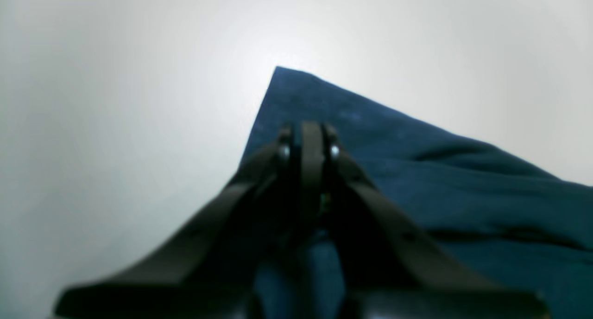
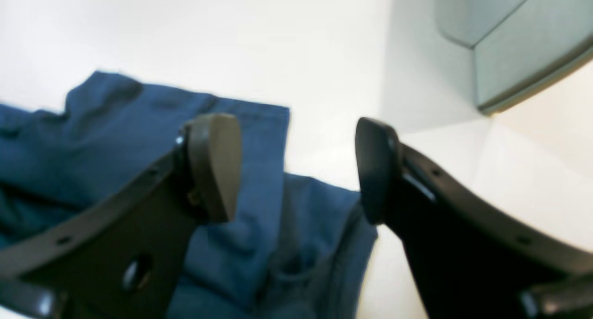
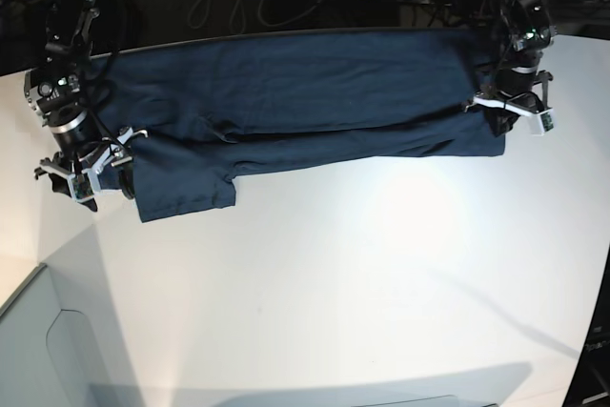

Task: Fold the T-shirt properly
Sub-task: 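Adjust the right gripper's grip on the folded corner, left holding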

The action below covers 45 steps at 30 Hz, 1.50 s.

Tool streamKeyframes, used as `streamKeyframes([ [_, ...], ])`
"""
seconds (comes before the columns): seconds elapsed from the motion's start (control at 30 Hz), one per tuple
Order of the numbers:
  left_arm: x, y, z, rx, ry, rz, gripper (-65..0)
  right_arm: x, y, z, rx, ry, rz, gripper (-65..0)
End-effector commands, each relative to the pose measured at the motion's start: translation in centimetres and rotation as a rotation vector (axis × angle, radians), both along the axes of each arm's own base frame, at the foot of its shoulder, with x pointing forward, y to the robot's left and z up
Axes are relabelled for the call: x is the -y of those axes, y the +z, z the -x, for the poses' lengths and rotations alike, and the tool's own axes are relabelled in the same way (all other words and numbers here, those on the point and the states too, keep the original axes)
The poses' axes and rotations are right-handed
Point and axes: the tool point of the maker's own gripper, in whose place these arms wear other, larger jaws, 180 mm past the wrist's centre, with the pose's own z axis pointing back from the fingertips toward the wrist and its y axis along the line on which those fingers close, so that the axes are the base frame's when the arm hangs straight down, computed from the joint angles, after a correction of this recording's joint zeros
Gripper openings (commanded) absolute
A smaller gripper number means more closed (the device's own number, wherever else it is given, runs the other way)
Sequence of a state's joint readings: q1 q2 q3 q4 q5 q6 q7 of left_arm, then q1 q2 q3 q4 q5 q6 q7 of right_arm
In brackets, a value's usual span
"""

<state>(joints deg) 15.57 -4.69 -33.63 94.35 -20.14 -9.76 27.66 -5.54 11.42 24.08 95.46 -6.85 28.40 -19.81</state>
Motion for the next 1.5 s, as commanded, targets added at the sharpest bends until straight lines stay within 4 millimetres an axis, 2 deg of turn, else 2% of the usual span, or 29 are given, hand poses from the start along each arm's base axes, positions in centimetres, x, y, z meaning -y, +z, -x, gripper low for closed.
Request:
streamKeyframes([
  [0.0,-0.1,1.5,-0.4,0.049,-0.006,-0.02,-65.0,0.3,2.2,-1.5,0.057,0.009,0.015,-27.6],
  [0.03,-0.2,2.1,-0.3,0.062,-0.001,-0.027,-65.0,0.7,2.4,-2.2,0.04,-0.006,0.025,-27.5],
  [0.17,-0.6,3.6,-0.5,0.091,0.004,-0.051,-65.0,2.2,1.0,-4.9,-0.09,-0.074,0.018,-27.5],
  [0.27,-0.7,3.7,-0.5,0.094,0.006,-0.057,-65.0,3.1,-0.8,-6.8,-0.188,-0.109,-0.025,-28.0],
  [0.43,-0.7,3.7,-0.5,0.092,0.005,-0.059,-65.0,3.0,-3.3,-8.5,-0.275,-0.122,-0.101,-27.5],
  [0.63,-0.7,3.7,-0.5,0.092,0.005,-0.058,-65.0,-1.1,-5.3,-9.1,-0.313,0.002,-0.085,-27.5],
  [0.77,-0.7,3.9,-0.6,0.097,0.004,-0.06,-65.0,-2.4,-6.1,-9.0,-0.306,0.039,-0.088,-27.5],
  [0.93,-0.8,3.8,-0.5,0.096,0.006,-0.059,-65.0,-2.3,-5.9,-9.2,-0.281,0.038,-0.101,-27.5],
  [1.03,-0.8,3.8,-0.5,0.096,0.006,-0.059,-65.0,-1.4,-5.6,-9.3,-0.273,0.028,-0.087,-27.5],
  [1.17,-0.8,3.7,-0.4,0.092,0.007,-0.057,-65.0,-1.3,-5.6,-9.2,-0.273,0.028,-0.084,-27.5],
  [1.47,-0.8,3.6,-0.5,0.092,0.008,-0.056,-65.0,-1.3,-6.6,-8.3,-0.299,0.029,-0.083,-27.5],
])
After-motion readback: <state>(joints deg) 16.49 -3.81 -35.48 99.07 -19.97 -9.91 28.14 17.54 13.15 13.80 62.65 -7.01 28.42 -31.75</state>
